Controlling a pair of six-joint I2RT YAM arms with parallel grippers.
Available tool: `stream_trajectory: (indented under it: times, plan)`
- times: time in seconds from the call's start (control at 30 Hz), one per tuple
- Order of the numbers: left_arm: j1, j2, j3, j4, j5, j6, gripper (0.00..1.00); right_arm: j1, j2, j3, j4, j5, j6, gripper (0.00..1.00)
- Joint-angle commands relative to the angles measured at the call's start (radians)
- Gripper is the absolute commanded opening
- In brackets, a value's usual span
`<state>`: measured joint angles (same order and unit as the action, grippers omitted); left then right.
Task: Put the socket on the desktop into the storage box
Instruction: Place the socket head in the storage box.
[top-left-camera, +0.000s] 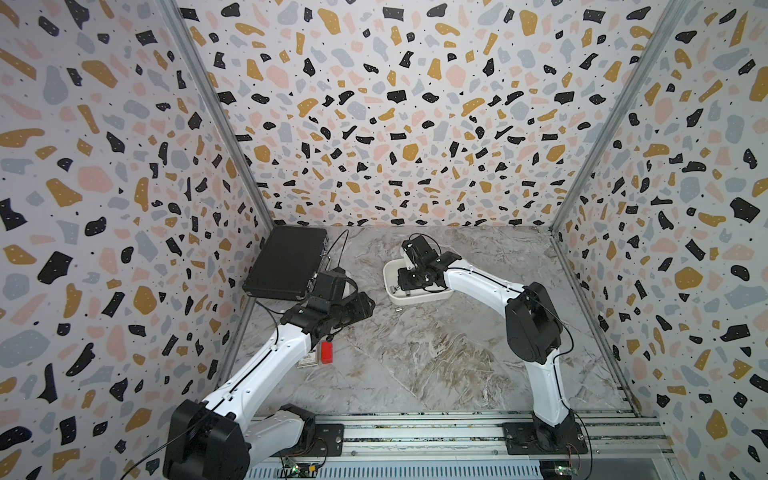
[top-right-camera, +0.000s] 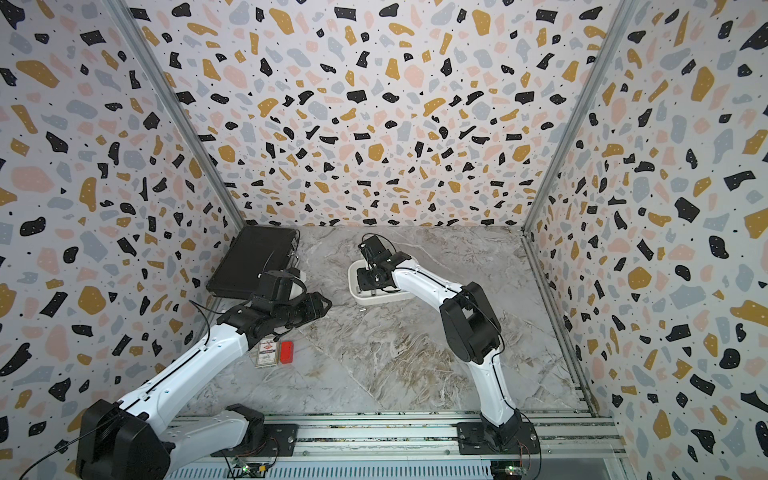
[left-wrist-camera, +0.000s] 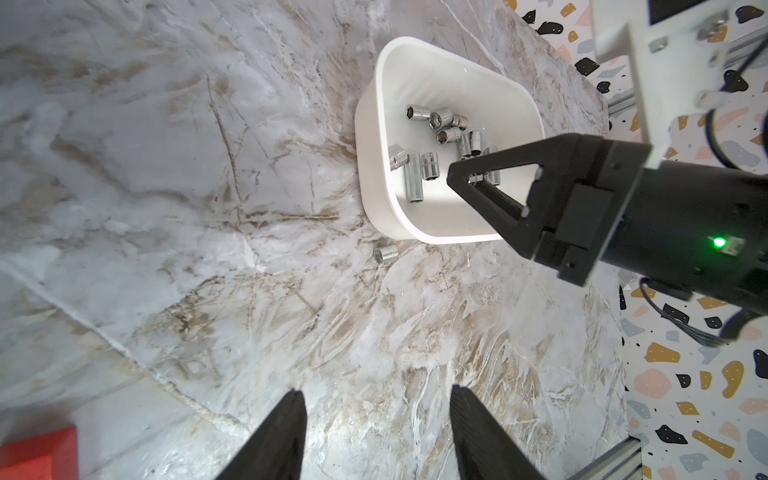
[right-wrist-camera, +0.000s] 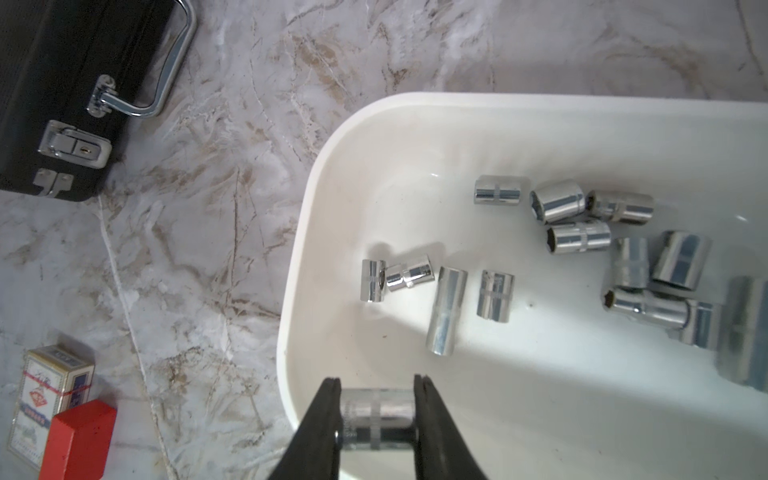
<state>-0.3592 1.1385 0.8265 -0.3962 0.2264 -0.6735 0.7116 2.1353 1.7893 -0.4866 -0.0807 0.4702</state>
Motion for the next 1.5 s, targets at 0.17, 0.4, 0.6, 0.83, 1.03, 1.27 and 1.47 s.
stream_trajectory:
  times: [0.17, 0.4, 0.6, 0.83, 1.03, 1.27, 1.47]
  plan:
    - [0.009, -0.045, -0.052, 0.003, -0.001, -0.006, 0.59, -0.028, 0.088, 0.169, -0.097, -0.043, -0.005, 0.27]
    - [0.009, -0.061, -0.082, -0.004, 0.001, -0.014, 0.59, -0.043, 0.154, 0.243, -0.118, -0.056, 0.001, 0.27]
    - [0.009, -0.065, -0.086, -0.009, 0.001, -0.013, 0.59, -0.047, 0.193, 0.287, -0.128, -0.067, -0.003, 0.28]
    - [0.009, -0.064, -0.081, -0.013, 0.000, -0.011, 0.59, -0.047, 0.214, 0.324, -0.139, -0.070, -0.004, 0.29]
    - [0.009, -0.064, -0.077, -0.016, 0.001, -0.012, 0.59, -0.047, 0.221, 0.351, -0.159, -0.073, -0.010, 0.42]
    - [0.009, -0.060, -0.075, -0.013, 0.003, -0.011, 0.59, -0.047, 0.181, 0.329, -0.165, -0.063, -0.020, 0.44]
    - [0.008, -0.054, -0.063, -0.020, -0.002, 0.002, 0.59, -0.046, 0.074, 0.208, -0.106, -0.059, -0.027, 0.44]
